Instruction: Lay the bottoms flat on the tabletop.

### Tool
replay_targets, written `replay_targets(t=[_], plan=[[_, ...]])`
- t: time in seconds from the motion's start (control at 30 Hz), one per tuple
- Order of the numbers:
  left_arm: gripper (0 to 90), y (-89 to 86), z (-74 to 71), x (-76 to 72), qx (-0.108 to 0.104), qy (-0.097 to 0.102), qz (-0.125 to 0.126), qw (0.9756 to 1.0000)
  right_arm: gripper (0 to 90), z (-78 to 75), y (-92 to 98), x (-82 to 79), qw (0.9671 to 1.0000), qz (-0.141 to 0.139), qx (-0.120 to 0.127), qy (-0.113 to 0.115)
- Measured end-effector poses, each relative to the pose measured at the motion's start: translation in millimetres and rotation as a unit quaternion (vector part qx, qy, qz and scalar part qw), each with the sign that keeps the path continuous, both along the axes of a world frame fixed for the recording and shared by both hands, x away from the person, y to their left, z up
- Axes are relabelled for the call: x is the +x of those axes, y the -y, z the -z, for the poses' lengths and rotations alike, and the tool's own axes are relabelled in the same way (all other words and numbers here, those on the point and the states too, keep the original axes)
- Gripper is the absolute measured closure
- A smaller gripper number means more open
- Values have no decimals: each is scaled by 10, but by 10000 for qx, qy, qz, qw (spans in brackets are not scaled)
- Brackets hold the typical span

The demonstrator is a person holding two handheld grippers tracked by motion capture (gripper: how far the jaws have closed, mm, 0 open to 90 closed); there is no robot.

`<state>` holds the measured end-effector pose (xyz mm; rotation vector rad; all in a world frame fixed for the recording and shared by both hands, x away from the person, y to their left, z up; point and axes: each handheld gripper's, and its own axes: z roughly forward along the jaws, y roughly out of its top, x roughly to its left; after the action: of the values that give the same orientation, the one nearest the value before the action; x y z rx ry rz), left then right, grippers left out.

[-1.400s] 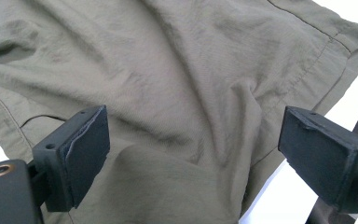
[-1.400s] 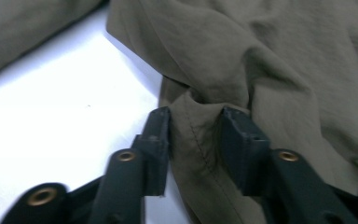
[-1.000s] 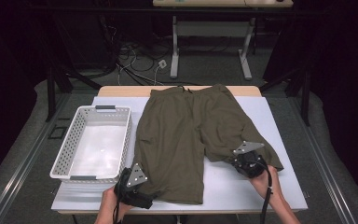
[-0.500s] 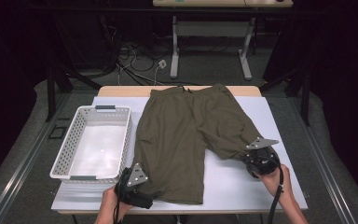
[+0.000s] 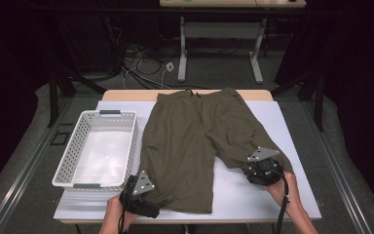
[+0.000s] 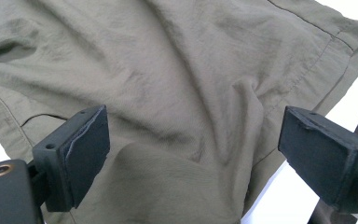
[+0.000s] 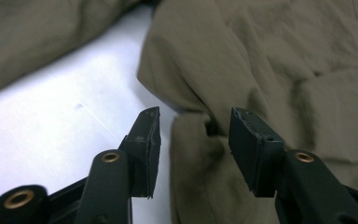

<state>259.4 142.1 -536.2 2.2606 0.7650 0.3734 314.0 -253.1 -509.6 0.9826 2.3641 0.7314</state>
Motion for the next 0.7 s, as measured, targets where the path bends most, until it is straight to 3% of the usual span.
replay_targets(t=[0.07, 0.2, 0.33, 0.5, 0.53, 0.7], plan=[[85, -1, -1, 0, -5, 0, -5, 10000, 529, 25, -60, 11, 10000, -71, 58, -24], [85, 8, 2, 0, 18, 18, 15, 10000, 532, 109, -166, 102, 9995, -232, -146, -143], [85, 22, 9, -1, 14, -16, 26, 10000, 518, 258, -251, 265, 9991, -117, -205, -349], [85, 20, 15, 5, 31, -34, 25, 10000, 734, 351, -323, 349, 9992, -162, -142, -347], [85, 19, 13, 6, 49, -21, 37, 10000, 784, 369, -319, 347, 9994, -176, -126, -252], [85, 10, 9, 3, 12, -40, 41, 10000, 891, 356, -312, 310, 9995, -206, -87, -242]])
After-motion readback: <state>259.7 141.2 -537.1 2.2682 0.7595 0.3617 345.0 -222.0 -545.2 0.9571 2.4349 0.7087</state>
